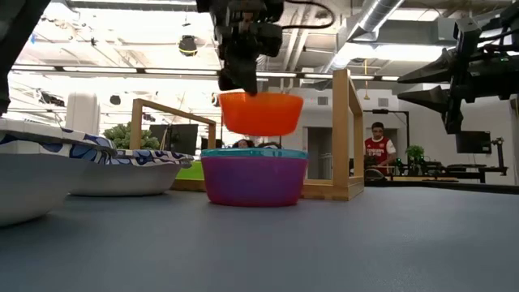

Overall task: Place and stack bowls onto a shelf
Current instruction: Stack the small orange bowl on top of the small green bowl on the shelf

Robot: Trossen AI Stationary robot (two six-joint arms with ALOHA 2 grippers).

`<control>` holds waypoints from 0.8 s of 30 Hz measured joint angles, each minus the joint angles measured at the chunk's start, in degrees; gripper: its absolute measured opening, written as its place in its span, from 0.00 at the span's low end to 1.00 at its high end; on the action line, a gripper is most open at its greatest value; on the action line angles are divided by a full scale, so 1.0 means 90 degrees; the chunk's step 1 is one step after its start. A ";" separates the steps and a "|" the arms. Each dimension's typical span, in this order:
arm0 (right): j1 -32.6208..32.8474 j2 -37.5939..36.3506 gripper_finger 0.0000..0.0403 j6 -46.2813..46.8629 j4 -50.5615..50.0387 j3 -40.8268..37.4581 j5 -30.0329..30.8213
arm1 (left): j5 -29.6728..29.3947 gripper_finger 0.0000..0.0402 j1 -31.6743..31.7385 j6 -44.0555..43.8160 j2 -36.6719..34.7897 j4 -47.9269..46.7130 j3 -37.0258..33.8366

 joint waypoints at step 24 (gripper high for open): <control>0.0000 0.0000 0.42 0.0027 0.0002 0.0000 0.0029 | -0.0493 0.00 0.3103 0.3350 -0.0203 -0.1631 -0.0001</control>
